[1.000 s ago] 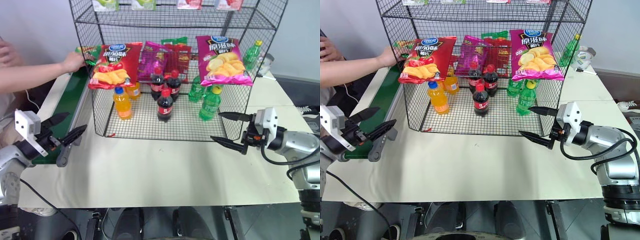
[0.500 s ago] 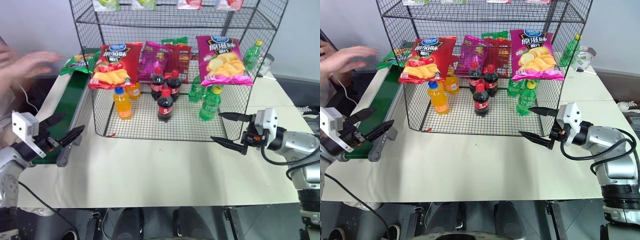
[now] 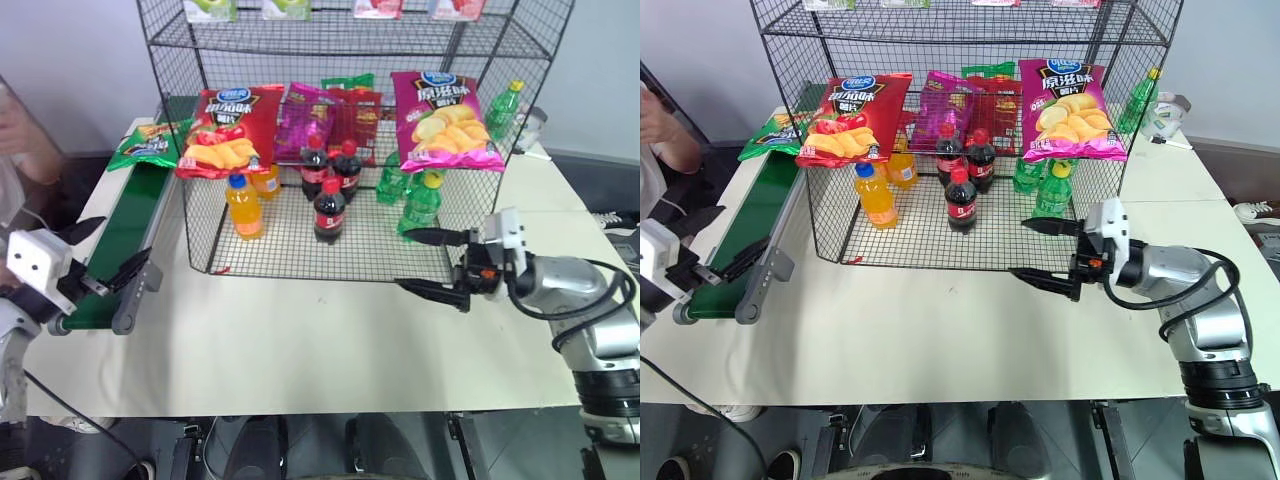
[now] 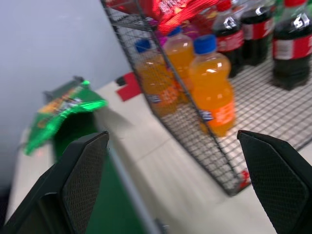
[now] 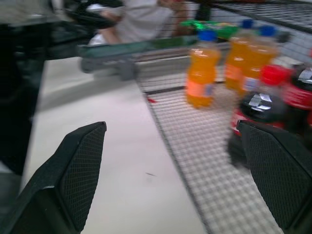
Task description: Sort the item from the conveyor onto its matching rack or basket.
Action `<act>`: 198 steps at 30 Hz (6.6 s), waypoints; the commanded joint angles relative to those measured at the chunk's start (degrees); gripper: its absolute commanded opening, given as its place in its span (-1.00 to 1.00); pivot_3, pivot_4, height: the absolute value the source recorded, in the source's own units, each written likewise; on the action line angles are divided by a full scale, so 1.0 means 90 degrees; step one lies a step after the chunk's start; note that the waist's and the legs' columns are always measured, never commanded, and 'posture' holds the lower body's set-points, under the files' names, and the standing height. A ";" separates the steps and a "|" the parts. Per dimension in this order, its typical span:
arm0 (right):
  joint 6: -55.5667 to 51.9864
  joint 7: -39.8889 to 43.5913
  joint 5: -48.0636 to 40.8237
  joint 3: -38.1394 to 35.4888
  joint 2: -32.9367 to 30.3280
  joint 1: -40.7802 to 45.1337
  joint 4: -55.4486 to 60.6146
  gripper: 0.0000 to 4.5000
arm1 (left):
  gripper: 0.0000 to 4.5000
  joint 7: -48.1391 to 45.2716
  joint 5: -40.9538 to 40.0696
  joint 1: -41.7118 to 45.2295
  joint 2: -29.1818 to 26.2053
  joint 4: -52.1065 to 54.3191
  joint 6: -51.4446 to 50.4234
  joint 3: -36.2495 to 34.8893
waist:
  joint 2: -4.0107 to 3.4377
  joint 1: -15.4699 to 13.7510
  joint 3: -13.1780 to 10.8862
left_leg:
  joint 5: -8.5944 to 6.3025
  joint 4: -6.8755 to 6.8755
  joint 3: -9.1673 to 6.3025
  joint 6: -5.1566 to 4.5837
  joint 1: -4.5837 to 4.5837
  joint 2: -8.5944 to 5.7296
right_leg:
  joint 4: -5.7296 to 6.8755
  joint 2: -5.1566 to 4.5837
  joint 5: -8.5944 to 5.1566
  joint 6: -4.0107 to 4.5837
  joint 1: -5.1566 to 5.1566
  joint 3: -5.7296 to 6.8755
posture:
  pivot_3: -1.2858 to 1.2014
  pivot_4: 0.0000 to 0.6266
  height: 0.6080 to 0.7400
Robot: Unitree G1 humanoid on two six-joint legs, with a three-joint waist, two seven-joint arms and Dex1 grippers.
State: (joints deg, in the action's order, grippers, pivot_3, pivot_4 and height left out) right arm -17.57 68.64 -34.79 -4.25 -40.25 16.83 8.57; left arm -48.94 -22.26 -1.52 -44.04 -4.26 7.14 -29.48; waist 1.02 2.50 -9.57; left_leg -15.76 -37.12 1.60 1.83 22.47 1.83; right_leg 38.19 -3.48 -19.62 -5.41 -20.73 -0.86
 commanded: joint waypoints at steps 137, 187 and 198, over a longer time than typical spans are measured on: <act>-0.2765 -0.0568 -0.1559 0.0580 0.1421 0.0912 0.0609 1.00 | -0.95 -0.0892 -0.6140 0.1100 0.0670 0.2269 -0.5694 0.1736 | -0.0003 -0.0027 -0.0006 | -0.0002 -0.0010 -0.0001 -0.0003 0.0002 -0.0003 | 0.0002 0.0011 0.0000 0.0001 0.0002 -0.0001 | 0.03 -0.52 0.98; 0.2264 -0.3237 0.3335 0.0697 0.1542 0.1991 0.0681 -0.93 | 1.00 -0.0119 -0.3142 0.0396 0.0959 0.2464 -0.3512 0.0380 | -0.0001 -0.0022 -0.0007 | 0.0000 -0.0001 -0.0001 0.0001 0.0009 -0.0004 | 0.0000 -0.0001 0.0000 0.0002 -0.0009 0.0000 | 0.03 -0.52 0.98; 0.3651 -0.5481 0.7500 0.1644 0.0872 0.3036 -0.1098 -0.93 | 1.00 0.0161 -0.2744 0.0411 0.1200 0.2567 -0.3247 0.0535 | 0.0000 0.0002 -0.0006 | 0.0003 0.0000 0.0007 0.0005 0.0017 -0.0005 | 0.0001 0.0002 0.0000 0.0002 -0.0025 -0.0006 | 0.03 -0.52 0.98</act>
State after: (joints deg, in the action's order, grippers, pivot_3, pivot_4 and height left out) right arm 15.53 23.18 28.24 10.57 -32.35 41.79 -0.51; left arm -47.75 -47.17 2.29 -33.29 17.01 -23.24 -24.20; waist 1.02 2.52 -9.63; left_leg -15.72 -37.12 1.68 1.89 22.62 1.79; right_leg 38.21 -3.47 -19.63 -5.40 -20.96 -0.93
